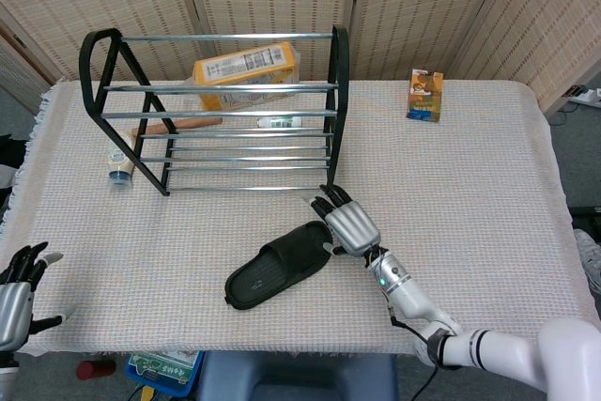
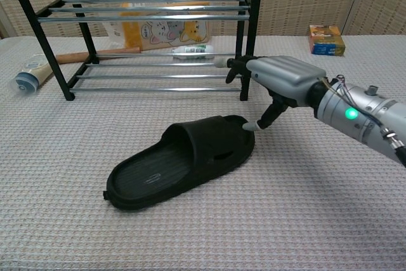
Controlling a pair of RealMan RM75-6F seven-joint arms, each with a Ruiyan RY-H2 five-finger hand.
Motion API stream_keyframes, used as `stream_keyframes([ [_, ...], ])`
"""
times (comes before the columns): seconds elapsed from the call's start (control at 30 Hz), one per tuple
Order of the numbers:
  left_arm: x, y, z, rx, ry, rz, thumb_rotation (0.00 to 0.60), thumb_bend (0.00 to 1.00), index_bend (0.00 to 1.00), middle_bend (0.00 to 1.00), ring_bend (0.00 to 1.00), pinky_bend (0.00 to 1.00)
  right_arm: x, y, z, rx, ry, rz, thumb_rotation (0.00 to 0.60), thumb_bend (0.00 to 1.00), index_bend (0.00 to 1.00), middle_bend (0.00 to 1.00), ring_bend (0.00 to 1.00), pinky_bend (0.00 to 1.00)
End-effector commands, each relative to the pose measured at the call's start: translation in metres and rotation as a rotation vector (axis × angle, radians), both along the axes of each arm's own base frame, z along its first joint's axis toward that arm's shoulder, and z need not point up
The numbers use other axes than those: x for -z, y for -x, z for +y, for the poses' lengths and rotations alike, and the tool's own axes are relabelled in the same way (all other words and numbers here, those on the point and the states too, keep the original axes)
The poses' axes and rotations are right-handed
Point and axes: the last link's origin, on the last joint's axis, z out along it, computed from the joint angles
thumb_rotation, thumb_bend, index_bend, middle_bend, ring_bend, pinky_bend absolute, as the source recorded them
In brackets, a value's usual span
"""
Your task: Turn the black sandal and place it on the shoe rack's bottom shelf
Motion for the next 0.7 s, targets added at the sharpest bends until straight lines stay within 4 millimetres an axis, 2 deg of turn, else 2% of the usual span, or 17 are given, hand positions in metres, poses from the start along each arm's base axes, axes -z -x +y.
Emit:
stream_keyframes([
  [0.03, 0.000, -0.003, 0.001, 0.009, 0.001, 0.001, 0.600, 0.12, 0.26, 0.12, 0.09, 0.26, -0.010, 0.015, 0.016, 0.022, -0.031, 0.011, 0.600, 0.20, 0.00, 0.19, 0.08, 0.07],
  [0.33, 0.001, -0.006, 0.000, 0.016, 0.004, 0.002, 0.600, 0.12, 0.26, 0.12, 0.09, 0.26, 0.005, 0.014, 0.021, 0.011, -0.094, 0.050, 0.600, 0.20, 0.00, 0.19, 0.08, 0.07],
  [0.7, -0.003, 0.002, -0.004, -0.009, -0.006, 0.007, 0.600, 0.12, 0.26, 0.13, 0.09, 0.26, 0.036, -0.016, 0.004, -0.075, -0.048, 0.121, 0.600, 0.20, 0.00, 0.19, 0.08, 0.07],
])
